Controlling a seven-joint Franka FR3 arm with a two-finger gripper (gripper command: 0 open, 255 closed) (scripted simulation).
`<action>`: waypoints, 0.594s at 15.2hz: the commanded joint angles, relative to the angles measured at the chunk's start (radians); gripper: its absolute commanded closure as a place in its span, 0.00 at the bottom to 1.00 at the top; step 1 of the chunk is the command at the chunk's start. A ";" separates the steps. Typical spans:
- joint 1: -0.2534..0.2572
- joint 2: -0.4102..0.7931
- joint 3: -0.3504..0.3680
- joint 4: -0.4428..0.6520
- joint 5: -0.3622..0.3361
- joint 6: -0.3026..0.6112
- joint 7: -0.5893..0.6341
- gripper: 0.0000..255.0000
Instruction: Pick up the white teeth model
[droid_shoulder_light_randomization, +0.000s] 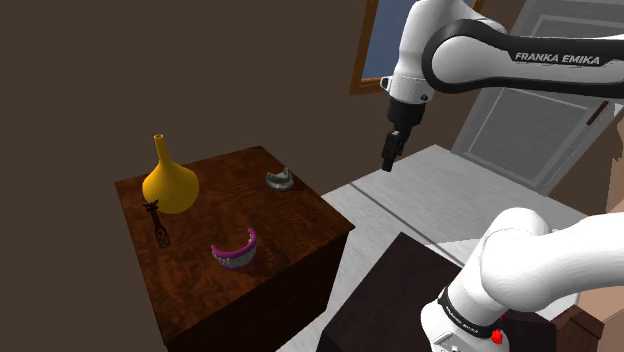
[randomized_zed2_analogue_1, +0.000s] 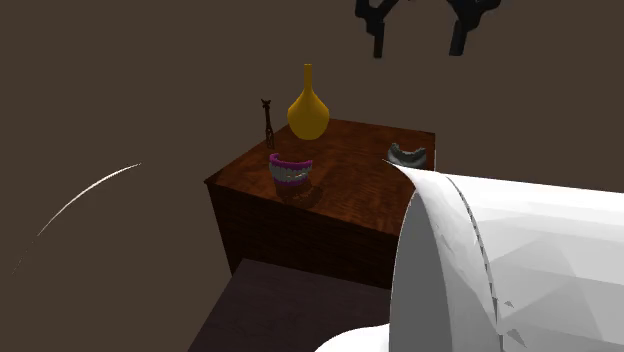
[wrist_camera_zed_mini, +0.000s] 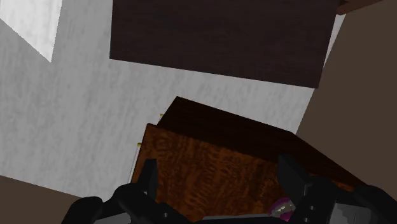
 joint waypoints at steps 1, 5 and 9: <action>0.000 0.000 0.000 0.000 0.000 0.000 0.000 0.00; 0.027 0.091 0.046 -0.022 0.033 0.114 0.052 0.00; 0.052 0.201 0.092 -0.023 0.058 0.226 0.102 0.00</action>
